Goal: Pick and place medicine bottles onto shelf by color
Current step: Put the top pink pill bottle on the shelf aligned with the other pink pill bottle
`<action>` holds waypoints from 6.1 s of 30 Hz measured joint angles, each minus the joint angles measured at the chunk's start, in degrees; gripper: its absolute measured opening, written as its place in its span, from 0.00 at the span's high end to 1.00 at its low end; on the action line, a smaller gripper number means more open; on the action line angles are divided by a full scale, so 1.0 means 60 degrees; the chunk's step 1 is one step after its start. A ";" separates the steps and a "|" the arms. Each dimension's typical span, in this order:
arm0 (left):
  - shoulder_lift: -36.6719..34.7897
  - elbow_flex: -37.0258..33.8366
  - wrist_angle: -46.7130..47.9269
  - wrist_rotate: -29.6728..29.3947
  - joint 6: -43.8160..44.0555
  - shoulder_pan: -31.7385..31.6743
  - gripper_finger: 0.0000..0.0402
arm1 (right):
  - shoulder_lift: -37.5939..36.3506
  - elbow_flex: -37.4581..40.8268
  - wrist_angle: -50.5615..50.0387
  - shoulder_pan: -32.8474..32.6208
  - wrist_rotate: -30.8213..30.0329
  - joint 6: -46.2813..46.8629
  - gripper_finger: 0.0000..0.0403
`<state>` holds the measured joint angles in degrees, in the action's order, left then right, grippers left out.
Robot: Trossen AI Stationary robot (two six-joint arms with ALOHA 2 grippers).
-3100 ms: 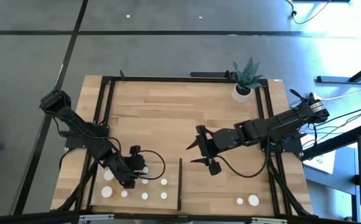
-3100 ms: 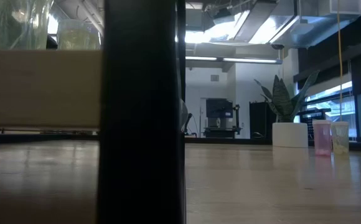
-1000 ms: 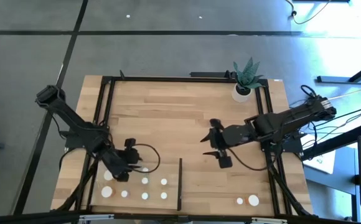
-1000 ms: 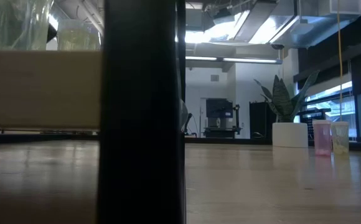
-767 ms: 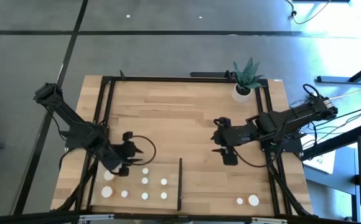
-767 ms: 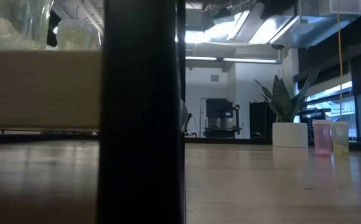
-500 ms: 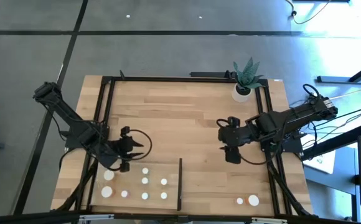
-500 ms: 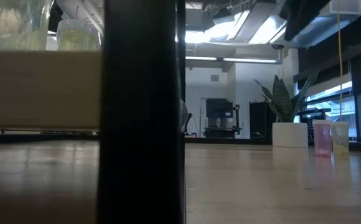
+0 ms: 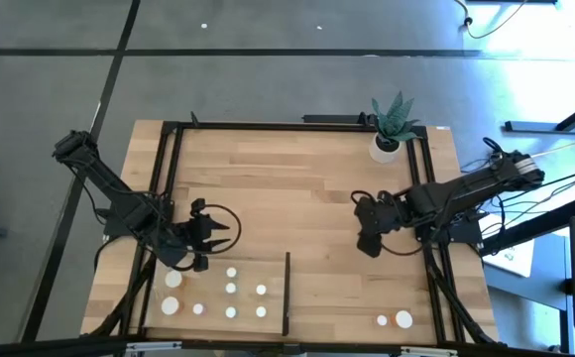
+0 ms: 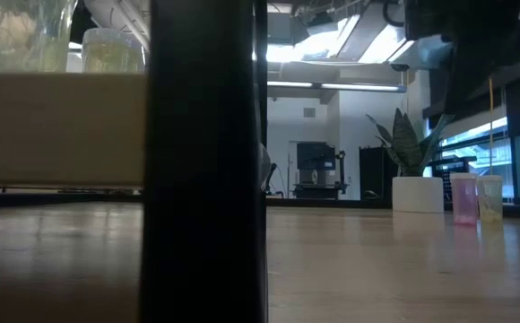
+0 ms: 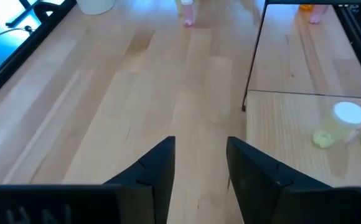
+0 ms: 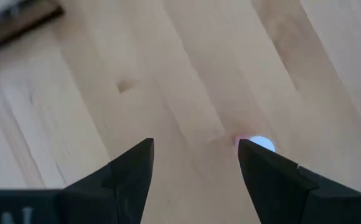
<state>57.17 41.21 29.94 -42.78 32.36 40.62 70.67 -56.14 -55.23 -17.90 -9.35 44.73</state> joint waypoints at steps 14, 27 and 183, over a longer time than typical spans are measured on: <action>0.0004 0.0000 -0.0030 -0.0135 0.0022 0.0000 0.66 | 0.0030 0.0044 -0.0351 0.0816 -0.0538 0.2303 0.42; 0.0006 0.0000 -0.0099 -0.0248 0.0080 0.0000 0.66 | 0.0938 0.0047 -0.0975 0.1521 -0.0383 0.1985 0.42; 0.0007 0.0000 0.0089 -0.1611 0.0023 0.0000 0.66 | 1.0587 -1.0823 -0.0899 0.2858 0.0767 -0.6292 0.69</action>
<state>57.21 41.21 30.48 -52.45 32.49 40.62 134.19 -121.08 -60.62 -0.75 -4.74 6.98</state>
